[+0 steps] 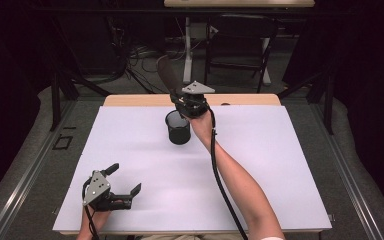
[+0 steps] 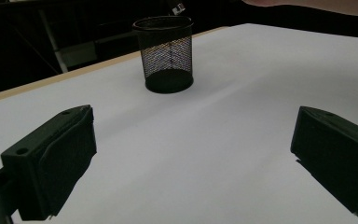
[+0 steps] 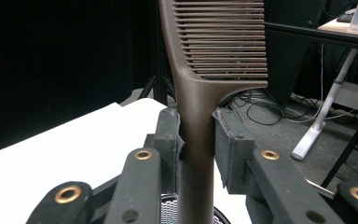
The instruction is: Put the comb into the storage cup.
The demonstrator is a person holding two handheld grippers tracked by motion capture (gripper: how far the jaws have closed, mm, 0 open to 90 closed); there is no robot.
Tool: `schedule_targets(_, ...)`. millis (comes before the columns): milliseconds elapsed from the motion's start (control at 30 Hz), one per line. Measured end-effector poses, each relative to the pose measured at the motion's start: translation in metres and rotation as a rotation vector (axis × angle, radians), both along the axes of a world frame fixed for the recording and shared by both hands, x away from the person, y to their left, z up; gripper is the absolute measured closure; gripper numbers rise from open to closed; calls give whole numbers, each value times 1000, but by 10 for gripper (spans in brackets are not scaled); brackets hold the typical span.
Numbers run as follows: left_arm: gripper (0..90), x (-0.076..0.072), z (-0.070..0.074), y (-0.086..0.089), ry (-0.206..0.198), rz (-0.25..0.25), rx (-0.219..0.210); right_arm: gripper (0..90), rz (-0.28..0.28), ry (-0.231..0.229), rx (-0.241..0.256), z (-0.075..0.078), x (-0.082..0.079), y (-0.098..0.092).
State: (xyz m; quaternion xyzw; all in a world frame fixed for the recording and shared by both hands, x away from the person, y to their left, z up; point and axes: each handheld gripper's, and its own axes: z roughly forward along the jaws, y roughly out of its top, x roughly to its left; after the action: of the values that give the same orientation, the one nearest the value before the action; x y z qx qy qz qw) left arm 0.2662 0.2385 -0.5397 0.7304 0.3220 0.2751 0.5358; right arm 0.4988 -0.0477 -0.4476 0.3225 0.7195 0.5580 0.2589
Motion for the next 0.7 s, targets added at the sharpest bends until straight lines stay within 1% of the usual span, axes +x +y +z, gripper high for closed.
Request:
schedule_targets(433,2,0,0,0,0,-1,1,727,6,0,-3,-5,2,2)
schedule_targets(700,2,-1,1,0,-8,-1,1,727,12,10,-6,-8,2,3)
